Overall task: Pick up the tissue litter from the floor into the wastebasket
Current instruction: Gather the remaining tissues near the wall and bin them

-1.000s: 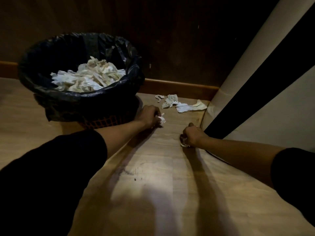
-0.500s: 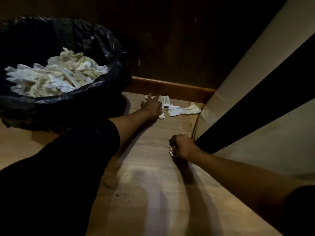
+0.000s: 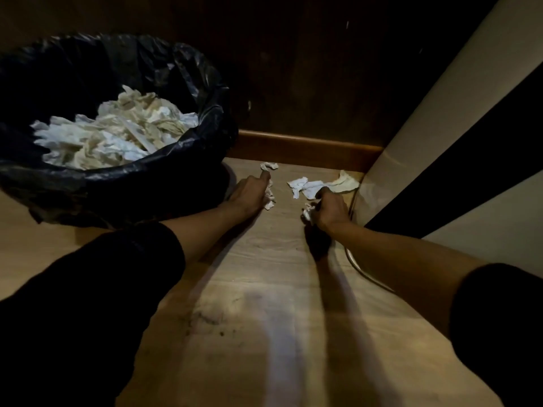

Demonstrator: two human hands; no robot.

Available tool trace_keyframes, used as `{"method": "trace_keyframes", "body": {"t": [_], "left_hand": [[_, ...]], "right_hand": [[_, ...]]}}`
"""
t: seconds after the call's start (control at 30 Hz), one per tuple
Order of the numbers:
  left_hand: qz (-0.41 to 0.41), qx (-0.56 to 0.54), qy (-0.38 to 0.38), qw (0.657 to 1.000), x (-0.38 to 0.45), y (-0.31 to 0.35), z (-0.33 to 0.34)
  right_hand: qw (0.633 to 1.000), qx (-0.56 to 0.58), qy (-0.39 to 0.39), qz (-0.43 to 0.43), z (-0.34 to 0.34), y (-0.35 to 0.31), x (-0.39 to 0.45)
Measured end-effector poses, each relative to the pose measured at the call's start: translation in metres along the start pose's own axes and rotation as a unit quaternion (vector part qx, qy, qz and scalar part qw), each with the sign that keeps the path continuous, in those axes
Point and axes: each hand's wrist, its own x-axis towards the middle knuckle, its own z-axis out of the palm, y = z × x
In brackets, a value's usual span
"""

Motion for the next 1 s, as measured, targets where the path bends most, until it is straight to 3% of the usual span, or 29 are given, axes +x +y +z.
{"method": "trace_keyframes", "body": {"t": [0.17,0.27,0.43,0.57,0.73,1.0], "left_hand": [[-0.052,-0.078,0.032,0.995,0.014,0.001,-0.01],[-0.045,-0.1,0.043,0.993,0.022,0.009,-0.006],[-0.079,-0.072,-0.069,0.992,0.038,0.013,0.01],[-0.096,0.007,-0.134,0.986,0.041,0.015,0.015],[-0.061,0.038,-0.08,0.994,0.029,0.017,0.012],[-0.064,-0.002,-0.048,0.997,0.011,0.021,-0.009]], "right_hand": [[0.999,-0.023,0.026,-0.018,0.009,-0.003,0.03],[0.998,-0.054,-0.016,-0.007,0.023,0.002,0.042],[0.981,-0.165,-0.079,-0.072,0.043,0.009,0.049],[0.984,-0.152,-0.021,-0.095,0.045,0.009,0.043],[0.981,-0.117,0.01,-0.153,0.037,0.009,0.03],[0.982,-0.115,-0.062,-0.136,0.024,-0.003,0.009]]}}
